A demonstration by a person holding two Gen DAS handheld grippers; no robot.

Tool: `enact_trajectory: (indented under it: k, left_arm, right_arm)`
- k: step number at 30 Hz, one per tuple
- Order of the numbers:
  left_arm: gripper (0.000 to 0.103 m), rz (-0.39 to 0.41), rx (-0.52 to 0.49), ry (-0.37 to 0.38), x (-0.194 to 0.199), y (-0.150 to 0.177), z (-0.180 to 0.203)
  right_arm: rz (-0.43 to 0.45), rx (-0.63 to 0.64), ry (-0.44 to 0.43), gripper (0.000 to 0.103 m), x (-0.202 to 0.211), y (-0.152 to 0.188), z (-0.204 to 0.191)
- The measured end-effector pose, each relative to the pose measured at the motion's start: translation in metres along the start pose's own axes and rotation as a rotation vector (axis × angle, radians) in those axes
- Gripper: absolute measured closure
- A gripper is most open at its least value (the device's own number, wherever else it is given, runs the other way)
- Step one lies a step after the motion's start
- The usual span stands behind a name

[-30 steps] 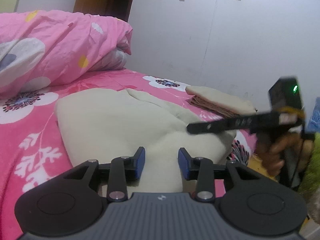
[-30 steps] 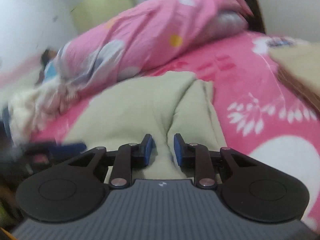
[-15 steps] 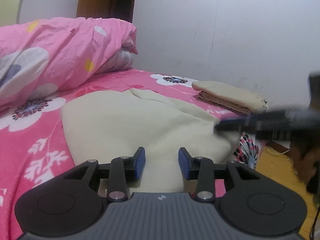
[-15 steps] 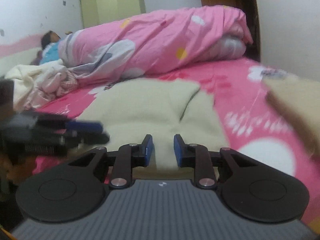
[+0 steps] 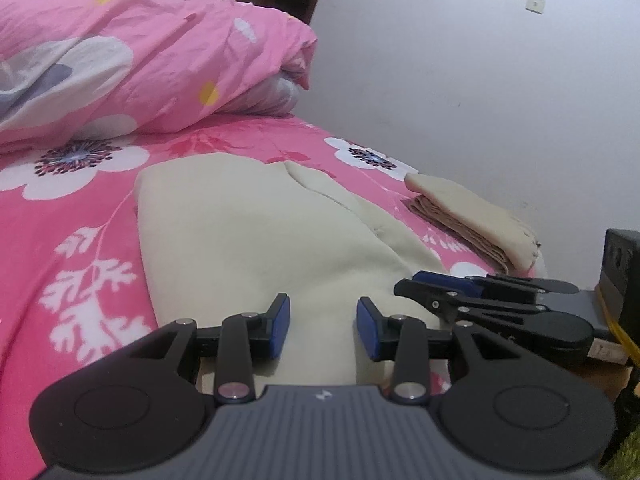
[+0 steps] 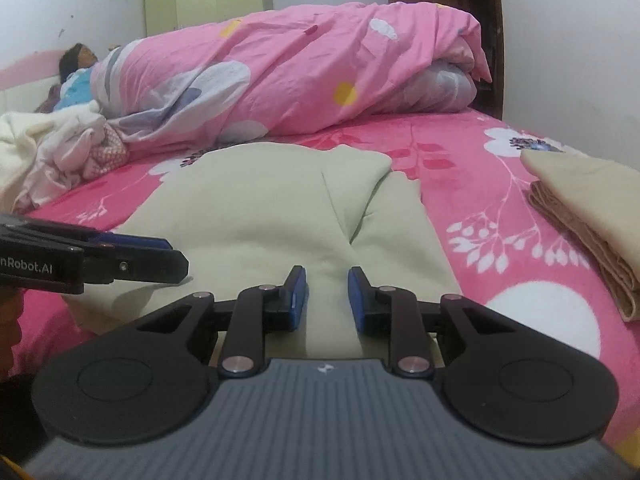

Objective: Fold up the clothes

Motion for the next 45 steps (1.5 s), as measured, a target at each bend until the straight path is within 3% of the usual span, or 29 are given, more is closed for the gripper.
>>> enact_trajectory:
  k: [15, 25, 45]
  left_arm:
    - [0.065, -0.063, 0.189, -0.022, 0.004, -0.004, -0.012]
    - [0.065, -0.063, 0.339, 0.008, 0.009, -0.002, -0.024]
    - [0.068, -0.059, 0.366, 0.053, 0.012, 0.001, -0.032]
  right_arm:
    - [-0.045, -0.035, 0.024, 0.081, -0.016, -0.002, -0.008]
    - [-0.093, -0.081, 0.031, 0.081, -0.017, -0.005, -0.007]
    - [-0.232, -0.14, 0.092, 0.081, -0.024, -0.011, -0.008]
Point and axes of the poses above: each gripper's, at about its wrist camera, not at the fingertips, and x roughly against the way its jaws point, z to its right, y to its underside, the point moved 10 cm from there along -x, roughly the way its jaws point, and after that the axes turned 5 degrees about -y, right-handed, at the moved point
